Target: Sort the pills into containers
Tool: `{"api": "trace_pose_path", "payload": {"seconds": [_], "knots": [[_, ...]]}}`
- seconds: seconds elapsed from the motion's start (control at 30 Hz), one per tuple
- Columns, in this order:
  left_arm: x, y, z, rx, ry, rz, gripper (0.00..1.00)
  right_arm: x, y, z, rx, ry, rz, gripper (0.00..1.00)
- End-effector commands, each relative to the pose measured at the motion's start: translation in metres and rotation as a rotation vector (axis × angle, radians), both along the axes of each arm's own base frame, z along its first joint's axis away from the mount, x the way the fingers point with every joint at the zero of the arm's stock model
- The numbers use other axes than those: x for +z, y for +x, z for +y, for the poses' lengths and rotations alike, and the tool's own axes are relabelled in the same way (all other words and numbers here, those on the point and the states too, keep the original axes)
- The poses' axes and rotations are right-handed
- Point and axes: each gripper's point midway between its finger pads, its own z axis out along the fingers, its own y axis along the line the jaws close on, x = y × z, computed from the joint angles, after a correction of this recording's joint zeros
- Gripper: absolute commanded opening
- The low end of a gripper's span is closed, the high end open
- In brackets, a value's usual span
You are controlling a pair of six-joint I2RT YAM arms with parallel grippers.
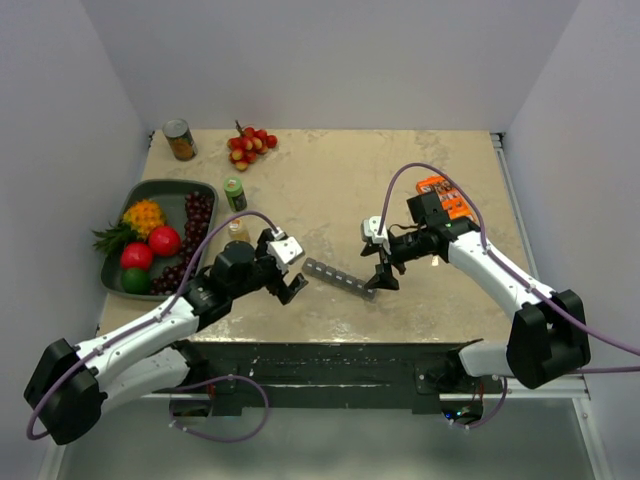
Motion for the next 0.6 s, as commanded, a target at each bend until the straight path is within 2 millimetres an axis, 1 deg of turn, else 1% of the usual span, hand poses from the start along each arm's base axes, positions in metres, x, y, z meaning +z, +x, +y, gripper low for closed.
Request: {"api": "trace_pose_path", "payload": {"seconds": [0.0, 0.13, 0.3, 0.53, 0.57], "knots": [[0.016, 0.019, -0.007, 0.013, -0.022, -0.086, 1.00, 0.016, 0.001, 0.003, 0.019, 0.047, -0.034, 0.85], [0.002, 0.013, -0.013, -0.063, 0.028, -0.068, 1.00, 0.015, 0.003, 0.001, 0.008, 0.043, -0.041, 0.85], [-0.011, 0.010, -0.014, -0.125, 0.097, -0.078, 1.00, 0.014, 0.004, 0.000, 0.004, 0.039, -0.042, 0.86], [-0.021, 0.008, -0.016, -0.171, 0.122, -0.090, 0.99, 0.011, 0.005, 0.000, 0.001, 0.034, -0.036, 0.86], [-0.020, 0.009, -0.017, -0.173, 0.123, -0.096, 0.99, 0.010, 0.004, 0.000, 0.003, 0.032, -0.035, 0.86]]}}
